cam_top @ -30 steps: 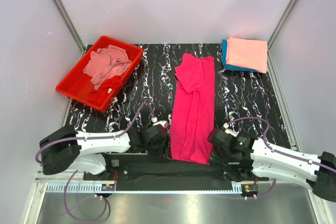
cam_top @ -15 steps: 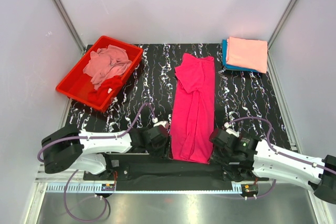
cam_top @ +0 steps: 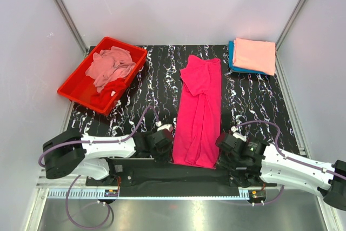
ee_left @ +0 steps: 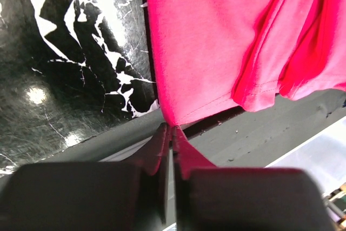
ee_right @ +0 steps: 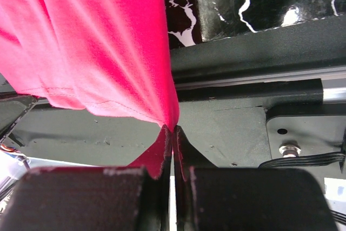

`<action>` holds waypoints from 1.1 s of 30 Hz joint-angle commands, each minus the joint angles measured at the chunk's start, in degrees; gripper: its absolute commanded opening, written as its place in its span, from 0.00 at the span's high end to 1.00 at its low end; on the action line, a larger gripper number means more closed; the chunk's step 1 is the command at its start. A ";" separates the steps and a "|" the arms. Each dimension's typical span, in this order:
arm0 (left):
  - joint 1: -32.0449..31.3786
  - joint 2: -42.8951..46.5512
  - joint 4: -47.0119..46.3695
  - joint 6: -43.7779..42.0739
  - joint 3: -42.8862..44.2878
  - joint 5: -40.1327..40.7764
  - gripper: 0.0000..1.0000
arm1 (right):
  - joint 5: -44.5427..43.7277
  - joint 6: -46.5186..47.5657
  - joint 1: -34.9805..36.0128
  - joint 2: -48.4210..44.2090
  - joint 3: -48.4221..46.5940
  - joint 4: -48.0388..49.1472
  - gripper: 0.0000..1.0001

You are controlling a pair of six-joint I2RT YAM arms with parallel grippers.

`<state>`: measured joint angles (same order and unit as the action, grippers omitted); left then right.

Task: Fold and stack the t-shirts
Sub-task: Fold the tshirt

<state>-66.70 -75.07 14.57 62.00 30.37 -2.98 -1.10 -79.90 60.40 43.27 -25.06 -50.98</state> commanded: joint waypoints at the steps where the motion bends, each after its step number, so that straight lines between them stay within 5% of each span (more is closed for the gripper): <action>1: -0.19 1.77 0.37 0.23 1.09 1.84 1.00 | -1.97 -0.17 0.42 -0.37 -0.96 -2.81 1.00; 14: -0.36 2.47 2.66 1.28 3.46 1.93 1.00 | -3.63 0.35 0.42 -0.91 -3.50 -5.62 1.00; 24: 5.16 -3.15 7.75 -6.00 15.24 -0.26 1.00 | -9.52 5.54 -0.19 8.67 -10.61 -3.68 1.00; 33: 16.59 -12.63 13.99 -16.72 30.52 -1.15 1.00 | -7.25 31.71 -21.88 24.75 -23.97 1.41 1.00</action>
<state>-52.99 -85.08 26.59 50.85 55.35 -3.49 -7.01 -60.05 43.33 64.47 -43.35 -52.18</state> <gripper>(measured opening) 0.012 0.012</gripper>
